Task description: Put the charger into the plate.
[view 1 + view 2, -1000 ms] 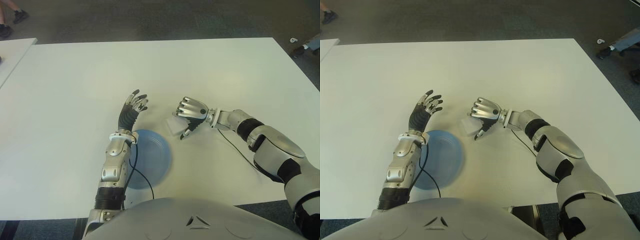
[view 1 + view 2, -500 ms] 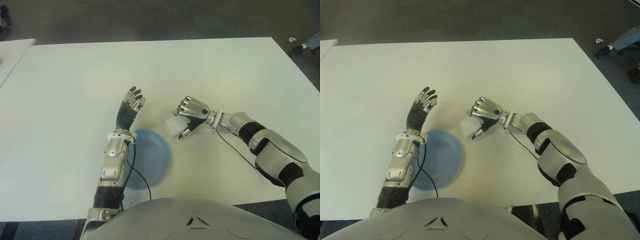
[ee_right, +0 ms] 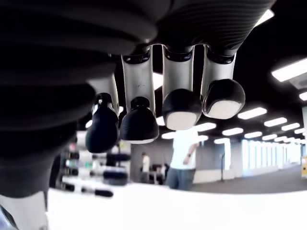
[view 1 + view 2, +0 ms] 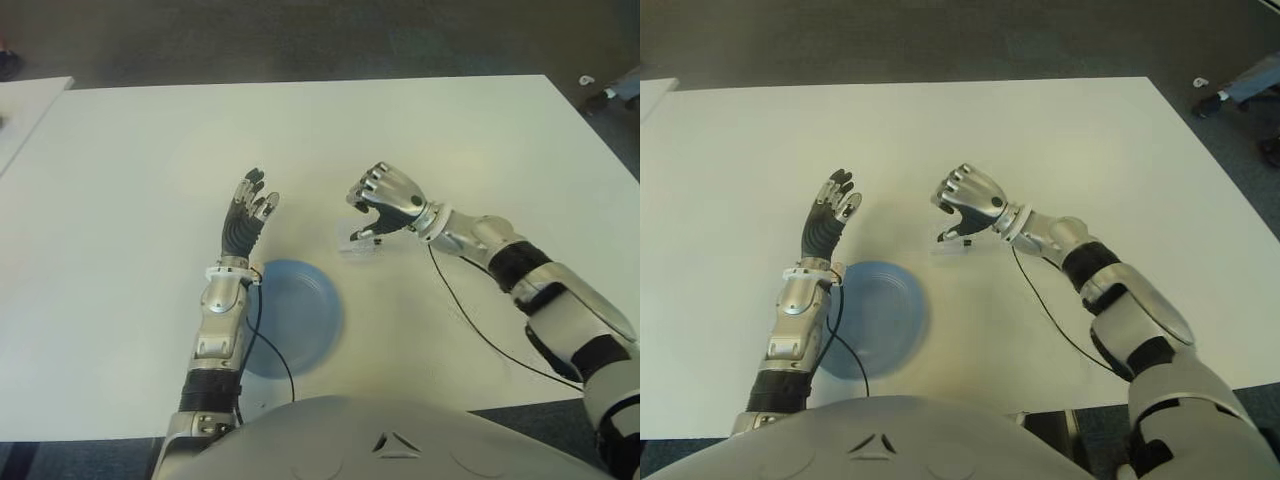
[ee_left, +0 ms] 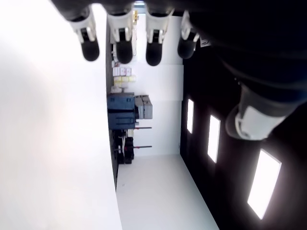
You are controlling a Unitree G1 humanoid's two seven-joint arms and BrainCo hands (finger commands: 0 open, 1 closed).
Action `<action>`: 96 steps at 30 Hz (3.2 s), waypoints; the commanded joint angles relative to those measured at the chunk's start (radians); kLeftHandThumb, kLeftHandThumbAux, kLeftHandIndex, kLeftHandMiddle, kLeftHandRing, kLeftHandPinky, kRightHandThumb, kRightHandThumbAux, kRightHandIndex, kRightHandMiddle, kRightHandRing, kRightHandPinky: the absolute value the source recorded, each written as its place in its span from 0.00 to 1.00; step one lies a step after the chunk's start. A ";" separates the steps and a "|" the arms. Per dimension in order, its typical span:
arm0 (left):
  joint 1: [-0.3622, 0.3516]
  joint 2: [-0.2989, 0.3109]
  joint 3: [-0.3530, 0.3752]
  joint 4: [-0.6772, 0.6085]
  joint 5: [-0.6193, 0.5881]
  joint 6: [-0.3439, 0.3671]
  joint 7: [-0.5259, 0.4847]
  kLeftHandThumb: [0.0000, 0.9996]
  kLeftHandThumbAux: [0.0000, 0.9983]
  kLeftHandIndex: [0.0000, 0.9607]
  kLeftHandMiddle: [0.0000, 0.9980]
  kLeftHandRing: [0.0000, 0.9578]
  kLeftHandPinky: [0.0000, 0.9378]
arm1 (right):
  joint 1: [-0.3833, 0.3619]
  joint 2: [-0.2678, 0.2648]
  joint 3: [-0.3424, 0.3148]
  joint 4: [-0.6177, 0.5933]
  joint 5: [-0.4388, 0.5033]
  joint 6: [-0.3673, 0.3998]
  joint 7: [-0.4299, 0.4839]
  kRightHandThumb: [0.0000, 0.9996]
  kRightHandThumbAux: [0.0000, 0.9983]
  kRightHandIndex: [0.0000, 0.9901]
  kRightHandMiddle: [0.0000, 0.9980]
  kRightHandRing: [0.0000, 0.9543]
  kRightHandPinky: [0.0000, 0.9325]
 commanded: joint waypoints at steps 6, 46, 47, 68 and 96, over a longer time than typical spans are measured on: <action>-0.016 0.022 0.002 0.042 0.044 -0.011 0.032 0.00 0.45 0.05 0.06 0.03 0.00 | 0.135 -0.024 -0.151 -0.266 0.124 0.017 0.206 0.71 0.72 0.82 0.89 0.95 0.97; -0.034 0.076 0.007 0.074 0.046 -0.019 0.022 0.00 0.44 0.01 0.02 0.00 0.00 | 0.296 0.041 -0.377 -0.476 0.380 0.026 0.725 0.66 0.56 0.64 0.77 0.78 0.73; -0.034 0.076 0.007 0.074 0.047 -0.020 0.022 0.00 0.43 0.01 0.02 0.00 0.00 | 0.291 0.040 -0.376 -0.460 0.384 0.017 0.734 0.64 0.54 0.60 0.74 0.74 0.69; -0.018 0.071 -0.006 0.045 0.052 -0.001 0.024 0.00 0.43 0.01 0.02 0.00 0.00 | 0.064 -0.009 -0.251 -0.001 0.177 -0.184 0.746 0.34 0.16 0.00 0.00 0.00 0.00; 0.004 0.067 -0.023 0.004 0.049 0.021 0.014 0.00 0.43 0.01 0.04 0.00 0.00 | -0.112 -0.006 -0.042 0.200 -0.085 -0.180 0.596 0.34 0.13 0.00 0.00 0.00 0.00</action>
